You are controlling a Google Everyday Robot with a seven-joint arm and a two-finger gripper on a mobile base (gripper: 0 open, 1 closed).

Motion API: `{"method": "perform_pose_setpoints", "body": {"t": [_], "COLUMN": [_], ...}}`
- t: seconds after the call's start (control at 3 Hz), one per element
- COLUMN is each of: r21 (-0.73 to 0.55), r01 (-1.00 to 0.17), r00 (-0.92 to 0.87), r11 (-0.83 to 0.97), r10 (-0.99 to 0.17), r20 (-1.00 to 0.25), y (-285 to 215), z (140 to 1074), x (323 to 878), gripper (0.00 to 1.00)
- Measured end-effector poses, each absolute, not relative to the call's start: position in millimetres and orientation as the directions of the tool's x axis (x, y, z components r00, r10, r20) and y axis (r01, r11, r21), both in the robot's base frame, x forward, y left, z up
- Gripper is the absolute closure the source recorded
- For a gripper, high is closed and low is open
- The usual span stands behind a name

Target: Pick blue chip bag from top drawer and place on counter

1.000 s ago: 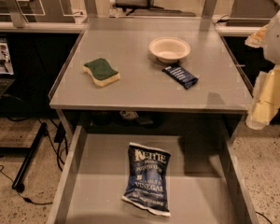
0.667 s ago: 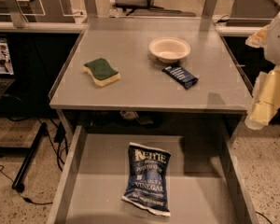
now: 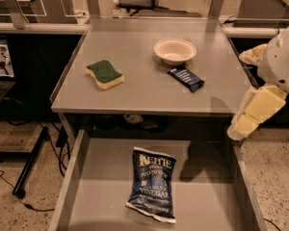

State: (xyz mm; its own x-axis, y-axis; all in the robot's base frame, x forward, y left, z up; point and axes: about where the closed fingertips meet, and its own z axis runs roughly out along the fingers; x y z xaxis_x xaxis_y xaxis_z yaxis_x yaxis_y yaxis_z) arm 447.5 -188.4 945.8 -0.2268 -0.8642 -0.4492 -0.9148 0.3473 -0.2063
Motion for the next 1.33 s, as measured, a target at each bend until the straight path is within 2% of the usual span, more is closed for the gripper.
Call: {"method": "perform_pose_setpoints", "body": {"t": [0.33,1.0,1.33], "r21": [-0.155,-0.185,-0.182], "r01": [-0.925,-0.917,-0.888], "r00": [-0.227,-0.210,-0.247], "r11": [0.346,0.354,0.422], "r10": [-0.834,-0.821,-0.772], "r20": [-0.503,-0.531,-0.586], "y": [-167,-168,-165], "z": [930,935,921], "x": [444,443,429], "gripper": [0.00,0.00,0.00]}}
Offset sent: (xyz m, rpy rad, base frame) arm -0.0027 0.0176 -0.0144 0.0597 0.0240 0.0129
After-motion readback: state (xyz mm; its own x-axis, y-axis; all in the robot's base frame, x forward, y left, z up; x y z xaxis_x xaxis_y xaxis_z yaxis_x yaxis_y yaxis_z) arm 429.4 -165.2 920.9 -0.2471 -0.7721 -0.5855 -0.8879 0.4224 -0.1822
